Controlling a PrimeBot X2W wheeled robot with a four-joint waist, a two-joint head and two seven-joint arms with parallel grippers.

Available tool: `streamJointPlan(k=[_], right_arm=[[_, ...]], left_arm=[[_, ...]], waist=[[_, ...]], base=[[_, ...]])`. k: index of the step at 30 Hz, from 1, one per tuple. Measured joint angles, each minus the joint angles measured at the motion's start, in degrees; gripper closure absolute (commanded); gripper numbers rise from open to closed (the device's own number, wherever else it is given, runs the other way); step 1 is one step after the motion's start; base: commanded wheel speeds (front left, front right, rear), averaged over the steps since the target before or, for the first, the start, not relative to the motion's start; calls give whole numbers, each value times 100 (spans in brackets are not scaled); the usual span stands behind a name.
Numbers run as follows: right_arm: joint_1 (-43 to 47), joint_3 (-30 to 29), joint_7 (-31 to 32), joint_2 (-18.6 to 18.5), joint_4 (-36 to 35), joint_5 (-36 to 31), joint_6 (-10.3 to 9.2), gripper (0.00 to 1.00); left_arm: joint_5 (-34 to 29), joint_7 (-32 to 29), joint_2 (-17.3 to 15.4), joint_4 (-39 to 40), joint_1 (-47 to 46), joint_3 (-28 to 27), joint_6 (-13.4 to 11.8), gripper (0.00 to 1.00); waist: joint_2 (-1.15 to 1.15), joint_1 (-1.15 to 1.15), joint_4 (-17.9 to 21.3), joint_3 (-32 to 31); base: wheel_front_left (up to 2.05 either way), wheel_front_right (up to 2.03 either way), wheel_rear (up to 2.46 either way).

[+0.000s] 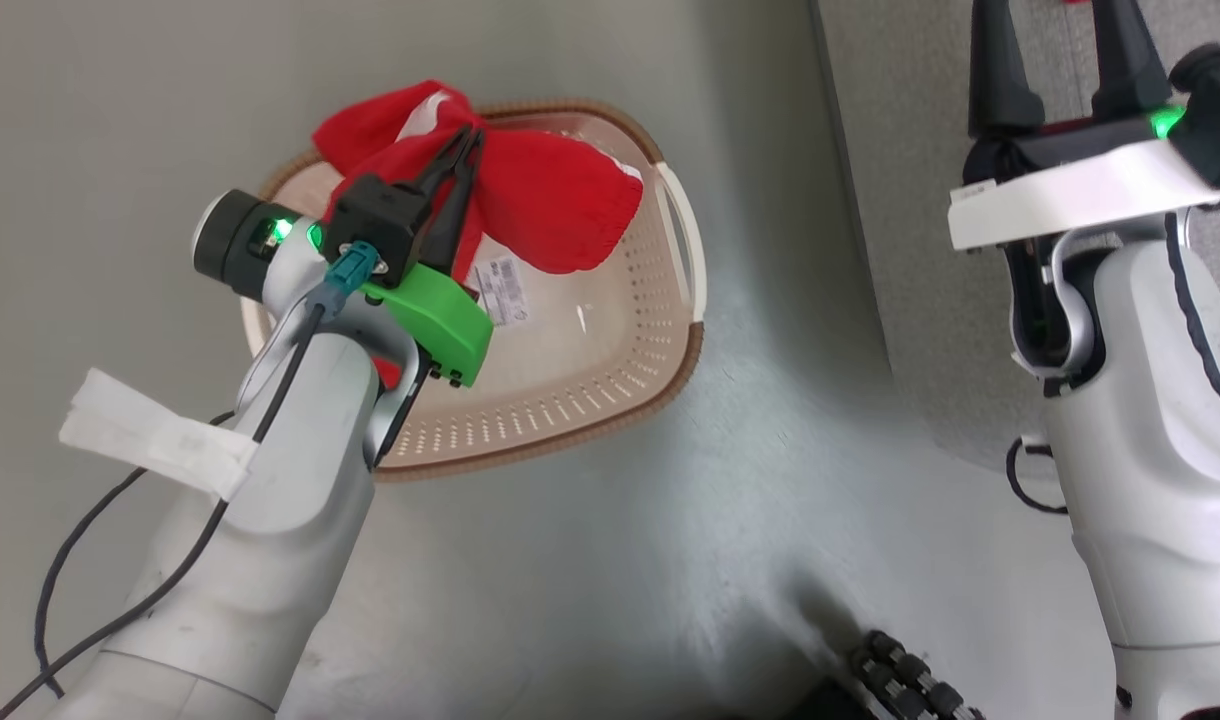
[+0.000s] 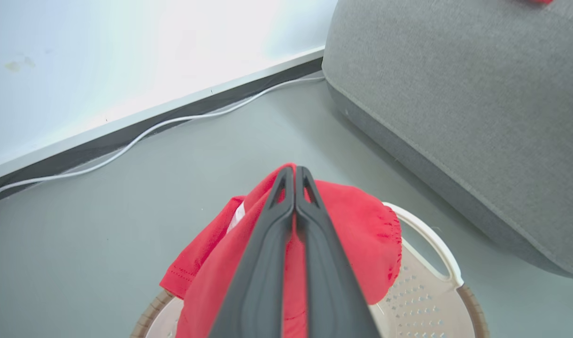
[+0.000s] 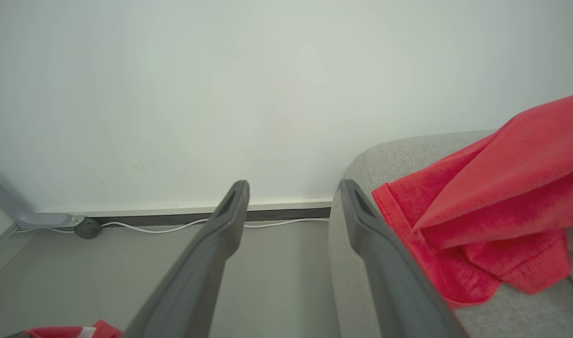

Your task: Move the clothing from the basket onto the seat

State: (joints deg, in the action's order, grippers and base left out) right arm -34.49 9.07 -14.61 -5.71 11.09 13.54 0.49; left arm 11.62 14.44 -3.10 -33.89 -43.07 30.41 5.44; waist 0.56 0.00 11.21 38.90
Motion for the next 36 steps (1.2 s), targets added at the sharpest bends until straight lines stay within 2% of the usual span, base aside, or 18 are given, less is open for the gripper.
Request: streamJointPlan(k=[16, 26, 36], right_arm=[[731, -15, 0, -52, 325, -103, 202, 0], [1196, 97, 1, 29, 582, -141, 305, 0], [1642, 386, 1, 31, 968, -248, 447, 0]], left_arm=[[211, 0, 35, 760, 447, -166, 0, 100], [467, 0, -3, 877, 769, -355, 1, 100], [579, -1, -75, 851, 1152, -274, 18, 100]], waist=[[0, 0, -474, -1227], [0, 0, -658, -2068], [0, 0, -770, -2982]], base=[[0, 0, 0], [0, 0, 0], [0, 0, 0]])
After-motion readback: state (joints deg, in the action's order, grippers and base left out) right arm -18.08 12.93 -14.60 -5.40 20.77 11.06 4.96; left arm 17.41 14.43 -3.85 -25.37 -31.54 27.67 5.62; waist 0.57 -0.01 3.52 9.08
